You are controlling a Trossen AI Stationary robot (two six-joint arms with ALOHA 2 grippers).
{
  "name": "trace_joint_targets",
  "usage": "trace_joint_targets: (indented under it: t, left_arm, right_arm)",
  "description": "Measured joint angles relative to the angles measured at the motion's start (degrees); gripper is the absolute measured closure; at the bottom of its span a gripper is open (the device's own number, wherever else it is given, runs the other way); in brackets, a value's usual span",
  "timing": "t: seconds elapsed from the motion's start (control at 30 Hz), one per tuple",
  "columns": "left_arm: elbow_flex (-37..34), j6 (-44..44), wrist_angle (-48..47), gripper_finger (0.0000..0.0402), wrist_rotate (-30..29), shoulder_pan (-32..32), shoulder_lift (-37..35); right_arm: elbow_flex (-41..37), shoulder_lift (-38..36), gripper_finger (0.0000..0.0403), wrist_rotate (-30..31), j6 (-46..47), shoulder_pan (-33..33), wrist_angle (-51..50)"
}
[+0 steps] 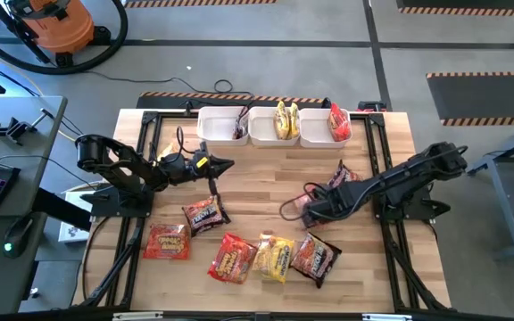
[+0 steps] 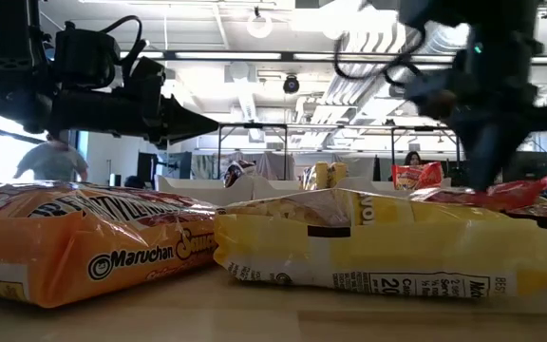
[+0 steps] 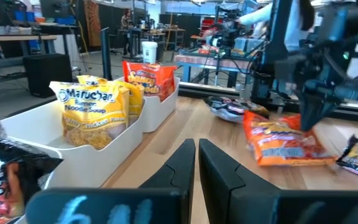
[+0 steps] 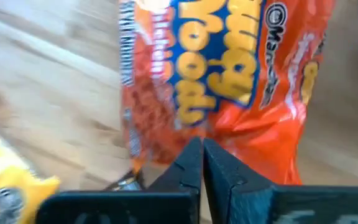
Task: Sort Maruchan noodles
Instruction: Put the orange noodle into the right white bin
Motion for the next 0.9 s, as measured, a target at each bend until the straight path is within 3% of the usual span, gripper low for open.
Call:
trace_joint_targets:
  t: [0.2, 0.3, 0.47, 0.73, 0.9]
  left_arm:
    - [0.0, -0.04, -0.01, 0.0387, 0.36, 0.0, 0.0]
    - [0.02, -0.07, -0.03, 0.0387, 0.39, 0.0, 0.0]
    - [1.54, -0.45, -3.34, 0.0385, 3.68, 0.0, -0.01]
    - [6.95, -1.22, -15.2, 0.0375, 6.75, -0.73, -0.02]
    - [7.3, 0.84, -15.45, 0.0374, 6.9, -2.52, -0.02]
  right_arm:
    - [5.69, -0.1, 0.0403, -1.96, -0.71, -0.7, -14.27]
    - [4.47, -0.17, 0.0403, -1.65, 0.77, -0.9, -15.27]
    - [-1.06, 1.19, 0.0403, -0.7, -0.64, -2.83, -3.08]
    - [-2.6, 4.13, 0.0403, 4.72, -16.44, -6.96, 23.89]
    - [-2.53, 0.51, 0.0391, 4.69, -18.49, -8.45, 23.73]
